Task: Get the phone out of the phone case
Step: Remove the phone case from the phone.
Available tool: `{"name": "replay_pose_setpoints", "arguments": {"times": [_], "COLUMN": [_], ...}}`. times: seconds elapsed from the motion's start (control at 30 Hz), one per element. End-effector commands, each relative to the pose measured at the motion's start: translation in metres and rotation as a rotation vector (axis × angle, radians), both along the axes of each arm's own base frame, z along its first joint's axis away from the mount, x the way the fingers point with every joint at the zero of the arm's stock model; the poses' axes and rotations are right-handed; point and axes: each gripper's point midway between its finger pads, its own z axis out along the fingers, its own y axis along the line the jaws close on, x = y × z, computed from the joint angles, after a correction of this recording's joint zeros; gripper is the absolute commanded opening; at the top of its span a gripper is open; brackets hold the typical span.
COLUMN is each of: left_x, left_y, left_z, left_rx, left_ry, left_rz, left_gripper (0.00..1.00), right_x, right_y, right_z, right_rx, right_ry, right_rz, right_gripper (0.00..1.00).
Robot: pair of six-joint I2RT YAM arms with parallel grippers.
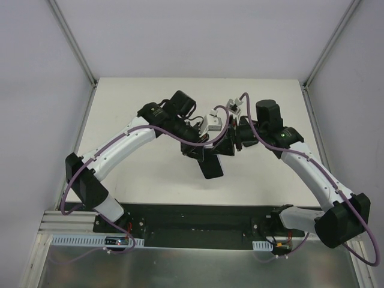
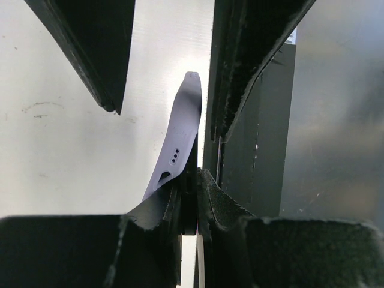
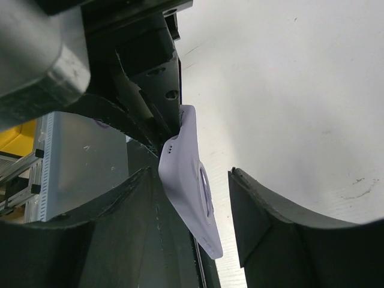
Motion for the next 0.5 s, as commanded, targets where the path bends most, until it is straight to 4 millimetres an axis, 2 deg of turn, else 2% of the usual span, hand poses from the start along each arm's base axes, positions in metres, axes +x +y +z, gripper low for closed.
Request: {"name": "replay_pose_setpoints", "arguments": {"times": [0.0, 0.07, 0.3, 0.37, 0.47], "left_x": [-0.003, -0.003, -0.004, -0.004, -0.004], "left_y": [-0.014, -0.015, -0.007, 0.000, 0.006], "left_z": [0.035, 0.035, 0.023, 0.015, 0.013], "left_rx": [-0.119, -0.121, -0.104, -0.076, -0.063], "left_ry": [-0.001, 0.007, -0.046, -0.121, -0.189], "left_rz": [-0.036, -0.035, -0.071, -0.086, -0.098], "left_gripper": [0.00, 0.00, 0.00, 0.00, 0.00], "right_x": [-0.005, -0.006, -0.007, -0.007, -0.005], "right_y": [0.002, 0.002, 0.004, 0.004, 0.004], "right_z": [0.009, 0.009, 0.014, 0.016, 0.016], "right_rx": [0.023, 0.026, 0.073, 0.094, 0.119], "right_ry": [-0.045, -0.037, 0.022, 0.060, 0.108], "right_rz": [0.040, 0.045, 0.071, 0.081, 0.090], "right_gripper": [0.57, 0.49, 0.07, 0.01, 0.00]}}
